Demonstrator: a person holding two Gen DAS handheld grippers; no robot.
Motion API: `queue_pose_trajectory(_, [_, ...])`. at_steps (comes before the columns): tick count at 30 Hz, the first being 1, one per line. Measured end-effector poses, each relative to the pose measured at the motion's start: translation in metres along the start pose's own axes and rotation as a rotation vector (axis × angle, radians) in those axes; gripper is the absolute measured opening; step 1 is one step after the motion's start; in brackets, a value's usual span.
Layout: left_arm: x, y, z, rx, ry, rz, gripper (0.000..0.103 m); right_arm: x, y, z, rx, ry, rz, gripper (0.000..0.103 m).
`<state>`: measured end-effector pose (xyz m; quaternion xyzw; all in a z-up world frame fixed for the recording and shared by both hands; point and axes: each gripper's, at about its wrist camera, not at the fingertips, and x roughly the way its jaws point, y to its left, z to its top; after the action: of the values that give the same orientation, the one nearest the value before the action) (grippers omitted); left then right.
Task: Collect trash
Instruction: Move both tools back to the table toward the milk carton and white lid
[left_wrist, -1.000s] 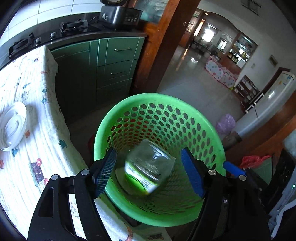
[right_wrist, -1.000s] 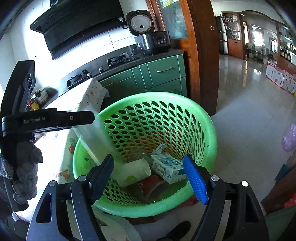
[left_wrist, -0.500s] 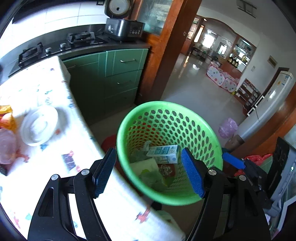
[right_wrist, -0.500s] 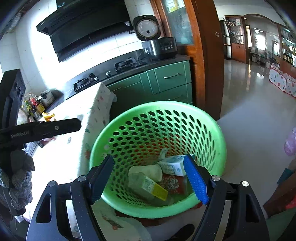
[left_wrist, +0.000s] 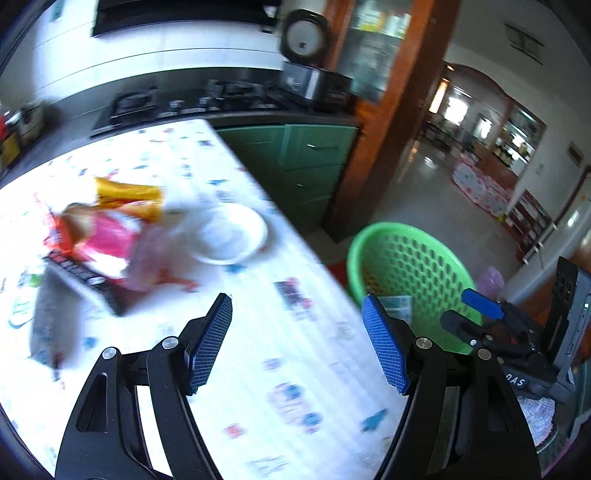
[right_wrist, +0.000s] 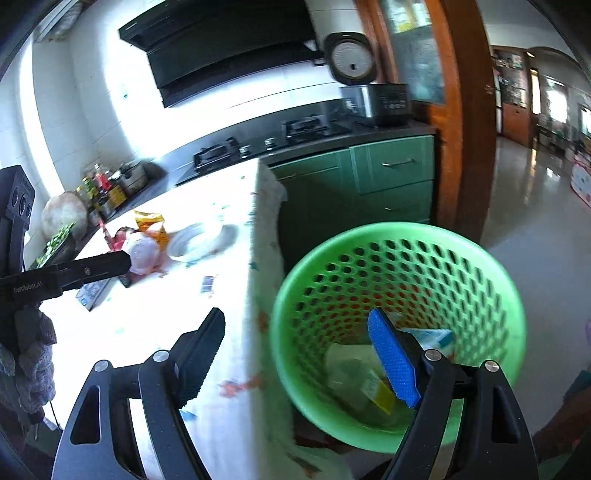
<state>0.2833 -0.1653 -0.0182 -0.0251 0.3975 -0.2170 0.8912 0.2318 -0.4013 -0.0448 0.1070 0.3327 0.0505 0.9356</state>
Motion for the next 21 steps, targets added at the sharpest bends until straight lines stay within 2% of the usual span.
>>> queue_pose_trajectory(9, [-0.043, 0.086, -0.008, -0.109, -0.043, 0.113, 0.072, 0.039, 0.059, 0.02, -0.076, 0.04, 0.075, 0.077])
queue_pose_trajectory(21, [-0.076, 0.163, -0.014, -0.178, -0.066, 0.223, 0.074, 0.109, 0.127, 0.049, -0.231, 0.107, 0.114, 0.091])
